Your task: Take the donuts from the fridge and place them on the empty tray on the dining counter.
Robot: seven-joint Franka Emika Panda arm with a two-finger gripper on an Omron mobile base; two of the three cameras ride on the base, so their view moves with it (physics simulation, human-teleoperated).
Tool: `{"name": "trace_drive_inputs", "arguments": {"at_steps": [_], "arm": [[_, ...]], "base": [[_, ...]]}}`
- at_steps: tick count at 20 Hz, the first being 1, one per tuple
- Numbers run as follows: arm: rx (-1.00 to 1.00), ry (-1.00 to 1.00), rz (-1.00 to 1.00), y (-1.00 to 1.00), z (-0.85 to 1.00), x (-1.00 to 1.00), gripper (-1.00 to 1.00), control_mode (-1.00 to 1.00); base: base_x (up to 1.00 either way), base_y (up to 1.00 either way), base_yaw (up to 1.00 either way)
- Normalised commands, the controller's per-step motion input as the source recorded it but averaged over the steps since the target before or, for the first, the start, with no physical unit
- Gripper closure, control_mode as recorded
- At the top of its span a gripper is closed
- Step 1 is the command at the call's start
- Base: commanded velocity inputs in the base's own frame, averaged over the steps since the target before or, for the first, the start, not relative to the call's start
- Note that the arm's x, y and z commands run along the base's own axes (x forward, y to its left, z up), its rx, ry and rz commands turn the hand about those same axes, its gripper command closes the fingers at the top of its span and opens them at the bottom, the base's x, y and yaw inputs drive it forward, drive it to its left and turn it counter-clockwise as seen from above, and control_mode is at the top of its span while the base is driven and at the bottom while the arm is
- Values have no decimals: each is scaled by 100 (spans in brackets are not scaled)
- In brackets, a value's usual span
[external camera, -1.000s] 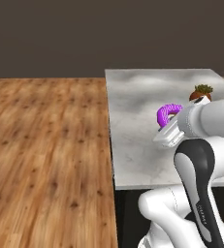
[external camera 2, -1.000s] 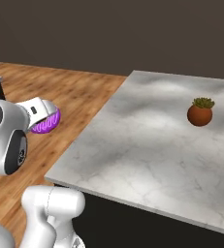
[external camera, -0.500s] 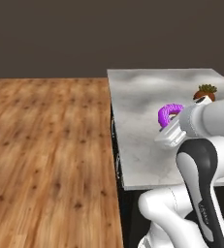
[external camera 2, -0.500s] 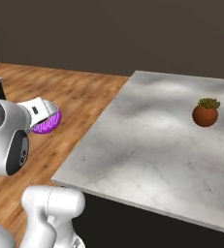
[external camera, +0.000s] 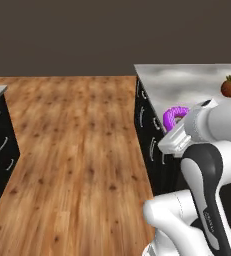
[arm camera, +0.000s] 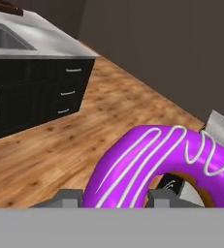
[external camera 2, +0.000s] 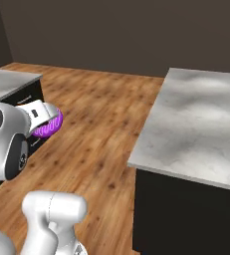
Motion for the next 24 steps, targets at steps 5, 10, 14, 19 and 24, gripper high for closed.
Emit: {"name": "trace_drive_inputs", "arguments": {"at_steps": [5,10,14,19,24], "arm": [[0,0,0,0,0,0,100,100],[0,0,0,0,0,0,100,100],[0,0,0,0,0,0,100,100],[0,0,0,0,0,0,100,100],[0,0,0,0,0,0,100,100]], "base": [[4,97,5],[88,55,16],[100,-6,1],[100,-43,0],[100,-30,0]]}}
